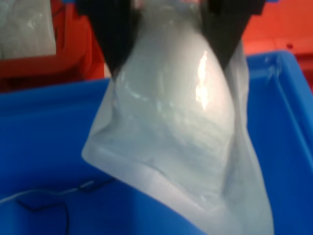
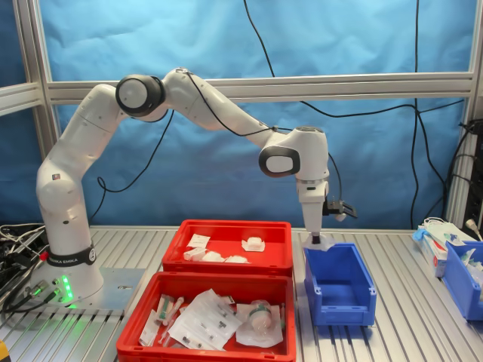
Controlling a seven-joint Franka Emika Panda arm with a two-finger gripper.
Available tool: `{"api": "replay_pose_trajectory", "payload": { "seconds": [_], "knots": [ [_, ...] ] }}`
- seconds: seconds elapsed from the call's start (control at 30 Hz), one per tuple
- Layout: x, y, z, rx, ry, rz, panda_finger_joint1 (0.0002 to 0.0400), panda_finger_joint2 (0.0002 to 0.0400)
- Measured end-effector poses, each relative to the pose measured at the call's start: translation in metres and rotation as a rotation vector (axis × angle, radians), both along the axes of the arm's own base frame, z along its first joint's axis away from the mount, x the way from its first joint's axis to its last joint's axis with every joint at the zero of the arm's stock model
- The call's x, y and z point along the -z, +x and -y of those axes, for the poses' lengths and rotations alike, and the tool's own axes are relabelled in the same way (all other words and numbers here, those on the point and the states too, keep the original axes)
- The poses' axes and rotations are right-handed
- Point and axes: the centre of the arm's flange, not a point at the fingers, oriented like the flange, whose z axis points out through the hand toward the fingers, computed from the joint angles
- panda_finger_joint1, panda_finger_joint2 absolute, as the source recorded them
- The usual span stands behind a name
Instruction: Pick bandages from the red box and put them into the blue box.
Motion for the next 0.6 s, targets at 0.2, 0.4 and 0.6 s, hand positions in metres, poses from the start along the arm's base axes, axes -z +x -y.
{"api": "replay_pose_trajectory", "payload": {
  "seconds": [0.2,0.4,0.6],
  "knots": [
    [-0.002,0.012,0.013,0.021,-0.002,0.02,0.0086,0.0086],
    [-0.004,0.017,0.024,0.037,-0.003,0.029,0.0086,0.0086],
    [0.0,0.024,0.045,0.064,-0.011,0.036,0.0086,0.0086]
  ]
}}
